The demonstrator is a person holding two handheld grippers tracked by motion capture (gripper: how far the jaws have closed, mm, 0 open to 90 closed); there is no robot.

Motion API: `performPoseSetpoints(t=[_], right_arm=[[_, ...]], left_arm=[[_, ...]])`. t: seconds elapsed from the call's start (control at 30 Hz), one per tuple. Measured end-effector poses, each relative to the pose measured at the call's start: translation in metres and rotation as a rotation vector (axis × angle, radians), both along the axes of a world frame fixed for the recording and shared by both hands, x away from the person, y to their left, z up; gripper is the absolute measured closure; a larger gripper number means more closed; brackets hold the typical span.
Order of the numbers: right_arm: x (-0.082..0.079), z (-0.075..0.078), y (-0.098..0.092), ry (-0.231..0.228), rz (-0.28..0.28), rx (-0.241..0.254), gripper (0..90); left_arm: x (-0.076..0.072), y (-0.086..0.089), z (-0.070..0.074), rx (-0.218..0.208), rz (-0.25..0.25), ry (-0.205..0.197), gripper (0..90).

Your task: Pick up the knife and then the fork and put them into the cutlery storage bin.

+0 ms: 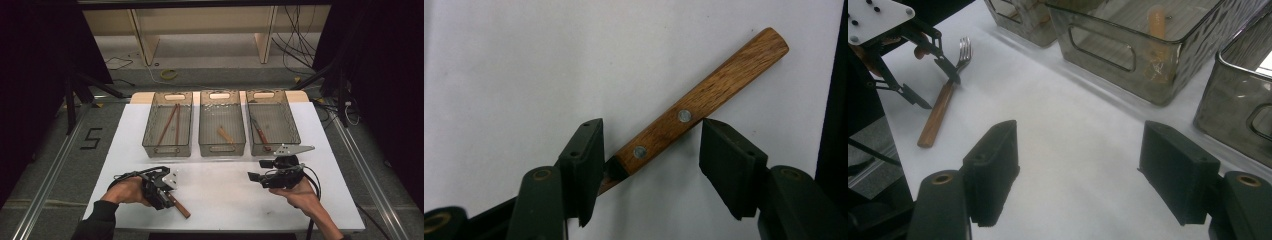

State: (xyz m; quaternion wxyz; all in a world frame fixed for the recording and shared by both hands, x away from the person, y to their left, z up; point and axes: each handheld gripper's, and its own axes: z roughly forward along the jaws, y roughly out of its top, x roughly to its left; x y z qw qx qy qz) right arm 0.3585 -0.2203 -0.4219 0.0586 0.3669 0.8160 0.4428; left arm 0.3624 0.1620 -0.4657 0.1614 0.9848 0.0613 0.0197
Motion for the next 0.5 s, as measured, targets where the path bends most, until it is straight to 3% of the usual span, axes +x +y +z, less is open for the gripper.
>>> performPoseSetpoints(t=[0.07,0.23,0.5], right_arm=[[0.0001,-0.0003,-0.0001,0.002,0.000,-0.001,32.5],[0.0001,0.0001,-0.0003,0.004,0.002,0.004,32.6],[0.0001,-0.0004,0.0003,0.009,0.005,0.001,32.6]], left_arm=[[0.0010,-0.0031,-0.0029,0.028,-0.009,0.003,42.3],[0.0040,-0.0042,-0.0023,0.036,-0.020,0.017,43.4],[0.0053,-0.0040,-0.0008,0.032,-0.001,0.016,57.5]])
